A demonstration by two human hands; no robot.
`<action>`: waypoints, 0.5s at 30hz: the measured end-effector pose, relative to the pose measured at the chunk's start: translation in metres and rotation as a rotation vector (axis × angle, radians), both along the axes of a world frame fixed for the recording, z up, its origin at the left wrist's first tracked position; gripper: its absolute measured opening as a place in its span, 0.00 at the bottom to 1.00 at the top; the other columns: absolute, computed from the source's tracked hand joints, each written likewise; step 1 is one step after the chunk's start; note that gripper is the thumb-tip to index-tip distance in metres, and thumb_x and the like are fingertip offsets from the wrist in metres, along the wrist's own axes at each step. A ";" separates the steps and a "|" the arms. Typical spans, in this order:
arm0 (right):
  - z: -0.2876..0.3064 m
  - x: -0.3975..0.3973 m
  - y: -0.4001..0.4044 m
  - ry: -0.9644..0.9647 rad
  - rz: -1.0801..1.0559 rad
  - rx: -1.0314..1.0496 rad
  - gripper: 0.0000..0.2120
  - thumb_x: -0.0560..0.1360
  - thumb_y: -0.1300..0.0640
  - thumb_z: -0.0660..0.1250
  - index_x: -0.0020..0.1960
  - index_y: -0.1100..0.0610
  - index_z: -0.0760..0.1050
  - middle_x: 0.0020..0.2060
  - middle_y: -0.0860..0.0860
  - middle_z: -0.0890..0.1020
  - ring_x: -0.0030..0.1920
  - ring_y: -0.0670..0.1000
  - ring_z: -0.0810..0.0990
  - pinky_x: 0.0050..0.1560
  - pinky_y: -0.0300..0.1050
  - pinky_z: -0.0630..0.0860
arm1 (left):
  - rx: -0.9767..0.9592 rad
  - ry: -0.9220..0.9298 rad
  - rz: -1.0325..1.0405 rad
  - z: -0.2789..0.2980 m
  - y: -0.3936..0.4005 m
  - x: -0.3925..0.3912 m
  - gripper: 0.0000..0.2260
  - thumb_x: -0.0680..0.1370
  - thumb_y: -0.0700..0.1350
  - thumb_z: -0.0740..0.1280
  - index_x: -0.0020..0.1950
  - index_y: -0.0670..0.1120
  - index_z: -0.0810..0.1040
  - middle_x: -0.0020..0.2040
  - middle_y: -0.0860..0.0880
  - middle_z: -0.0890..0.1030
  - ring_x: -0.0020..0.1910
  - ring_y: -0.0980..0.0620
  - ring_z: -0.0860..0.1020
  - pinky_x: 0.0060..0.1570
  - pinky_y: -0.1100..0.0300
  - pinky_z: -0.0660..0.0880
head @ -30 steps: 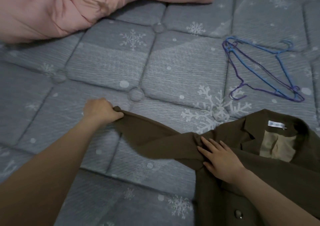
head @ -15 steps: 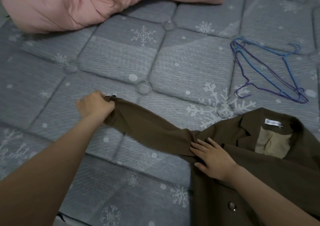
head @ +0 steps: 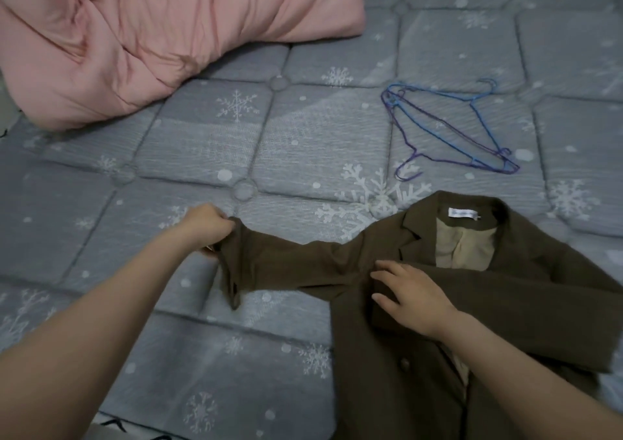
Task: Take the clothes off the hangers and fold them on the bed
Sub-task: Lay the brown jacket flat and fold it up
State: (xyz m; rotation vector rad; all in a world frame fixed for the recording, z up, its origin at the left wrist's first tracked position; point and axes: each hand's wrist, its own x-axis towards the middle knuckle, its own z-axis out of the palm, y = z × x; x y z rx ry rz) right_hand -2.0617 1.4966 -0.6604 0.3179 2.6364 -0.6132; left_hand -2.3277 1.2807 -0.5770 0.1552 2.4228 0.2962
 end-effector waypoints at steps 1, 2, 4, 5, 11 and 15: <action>0.006 0.007 0.005 0.013 -0.057 -0.042 0.23 0.79 0.43 0.56 0.72 0.49 0.64 0.72 0.46 0.63 0.71 0.48 0.63 0.70 0.44 0.60 | 0.061 -0.072 0.066 0.010 0.014 0.013 0.07 0.78 0.41 0.62 0.46 0.39 0.77 0.39 0.40 0.78 0.31 0.45 0.77 0.20 0.61 0.73; 0.012 0.019 0.014 0.029 -0.127 -0.095 0.22 0.79 0.44 0.57 0.71 0.49 0.65 0.70 0.45 0.66 0.69 0.48 0.66 0.68 0.44 0.64 | 0.111 -0.125 0.101 0.019 0.032 0.029 0.06 0.79 0.40 0.62 0.46 0.39 0.76 0.37 0.41 0.77 0.28 0.46 0.77 0.19 0.61 0.74; 0.023 0.033 0.024 0.061 -0.323 -0.269 0.20 0.79 0.46 0.59 0.69 0.49 0.68 0.65 0.44 0.71 0.64 0.47 0.71 0.63 0.44 0.70 | 0.169 -0.215 0.127 0.033 0.061 0.056 0.05 0.79 0.39 0.62 0.47 0.39 0.75 0.36 0.41 0.77 0.24 0.49 0.79 0.24 0.58 0.79; 0.029 0.038 0.027 0.095 -0.438 -0.380 0.18 0.78 0.47 0.61 0.67 0.49 0.70 0.62 0.44 0.74 0.61 0.46 0.74 0.60 0.42 0.72 | 0.203 -0.260 0.142 0.037 0.075 0.070 0.05 0.79 0.40 0.62 0.47 0.39 0.75 0.37 0.41 0.78 0.25 0.50 0.80 0.29 0.57 0.80; 0.066 0.066 0.060 0.135 -0.890 -1.065 0.17 0.80 0.46 0.54 0.61 0.52 0.74 0.57 0.52 0.81 0.55 0.51 0.79 0.57 0.47 0.73 | 0.433 -0.538 0.234 0.047 0.163 0.165 0.07 0.78 0.41 0.62 0.46 0.39 0.76 0.36 0.43 0.83 0.35 0.49 0.83 0.35 0.57 0.81; 0.073 0.092 0.088 0.159 -1.066 -1.517 0.32 0.75 0.34 0.52 0.62 0.58 0.74 0.57 0.57 0.80 0.60 0.55 0.77 0.62 0.53 0.72 | 0.572 -0.611 0.234 0.030 0.215 0.224 0.05 0.80 0.43 0.61 0.50 0.42 0.73 0.42 0.44 0.82 0.35 0.51 0.83 0.34 0.59 0.80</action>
